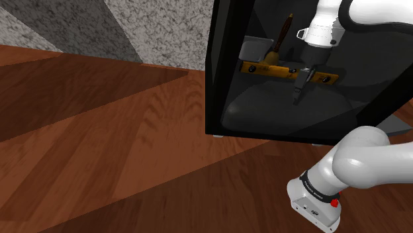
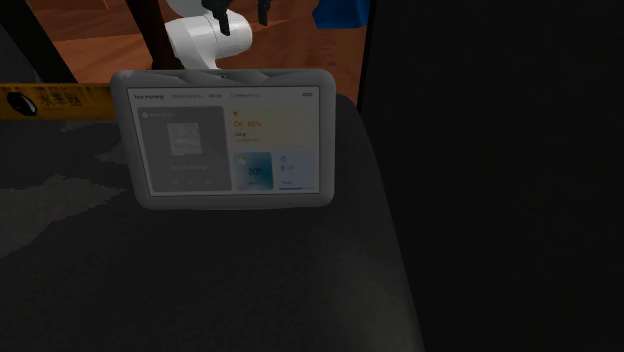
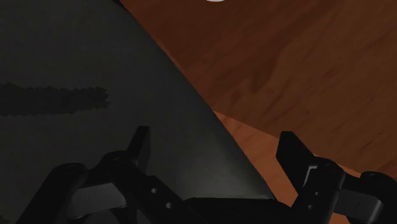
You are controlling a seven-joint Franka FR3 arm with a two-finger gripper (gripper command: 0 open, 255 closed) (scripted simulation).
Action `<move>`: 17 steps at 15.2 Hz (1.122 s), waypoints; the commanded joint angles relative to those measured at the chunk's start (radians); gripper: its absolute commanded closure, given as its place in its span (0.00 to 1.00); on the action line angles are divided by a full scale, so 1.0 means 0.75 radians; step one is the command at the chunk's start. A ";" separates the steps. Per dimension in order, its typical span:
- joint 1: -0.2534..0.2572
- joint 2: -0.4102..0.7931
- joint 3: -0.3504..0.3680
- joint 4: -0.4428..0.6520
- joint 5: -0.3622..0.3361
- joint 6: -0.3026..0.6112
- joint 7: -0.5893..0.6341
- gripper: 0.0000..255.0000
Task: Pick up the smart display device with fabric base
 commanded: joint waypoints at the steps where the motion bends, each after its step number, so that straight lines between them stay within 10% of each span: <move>1: 0.000 0.000 0.000 0.000 0.000 0.000 0.000 0.00; 17: 0.083 0.559 -0.367 0.448 -0.206 0.349 -0.764 0.00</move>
